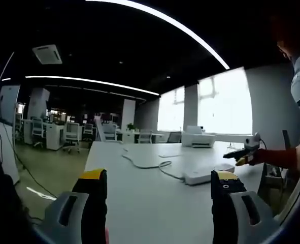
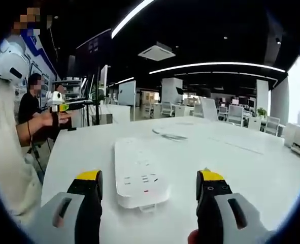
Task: Pick up the power strip scattered on the table, fix it on the side mounting bracket of the table, and press the switch
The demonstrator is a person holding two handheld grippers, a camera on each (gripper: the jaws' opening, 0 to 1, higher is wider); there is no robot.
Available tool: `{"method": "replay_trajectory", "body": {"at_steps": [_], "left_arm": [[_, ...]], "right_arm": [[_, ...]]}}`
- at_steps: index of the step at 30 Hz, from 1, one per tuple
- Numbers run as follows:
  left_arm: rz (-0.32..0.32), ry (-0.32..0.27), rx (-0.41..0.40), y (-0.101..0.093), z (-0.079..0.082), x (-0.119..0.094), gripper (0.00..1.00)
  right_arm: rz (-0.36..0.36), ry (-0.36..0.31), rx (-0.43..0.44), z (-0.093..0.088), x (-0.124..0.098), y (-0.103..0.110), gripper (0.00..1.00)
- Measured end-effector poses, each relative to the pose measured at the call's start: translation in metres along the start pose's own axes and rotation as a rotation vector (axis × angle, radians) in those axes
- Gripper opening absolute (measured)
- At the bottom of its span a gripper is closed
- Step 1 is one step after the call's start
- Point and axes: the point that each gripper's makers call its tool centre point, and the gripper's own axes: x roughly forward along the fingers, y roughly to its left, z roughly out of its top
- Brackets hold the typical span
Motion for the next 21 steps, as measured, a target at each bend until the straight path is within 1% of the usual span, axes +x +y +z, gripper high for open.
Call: {"method": "replay_trajectory", "body": {"at_steps": [11, 15, 21], "left_arm": [[0.009, 0.002, 0.004, 0.001, 0.001, -0.001, 0.88], [0.005, -0.003, 0.005, -0.001, 0.003, -0.001, 0.88], [0.006, -0.007, -0.001, 0.0, 0.002, -0.002, 0.88]], "right_arm": [[0.016, 0.016, -0.008, 0.0, 0.008, 0.006, 0.71], [0.023, 0.027, -0.006, -0.003, 0.012, 0.007, 0.71], [0.031, 0.043, -0.004, -0.007, 0.015, 0.008, 0.71]]}}
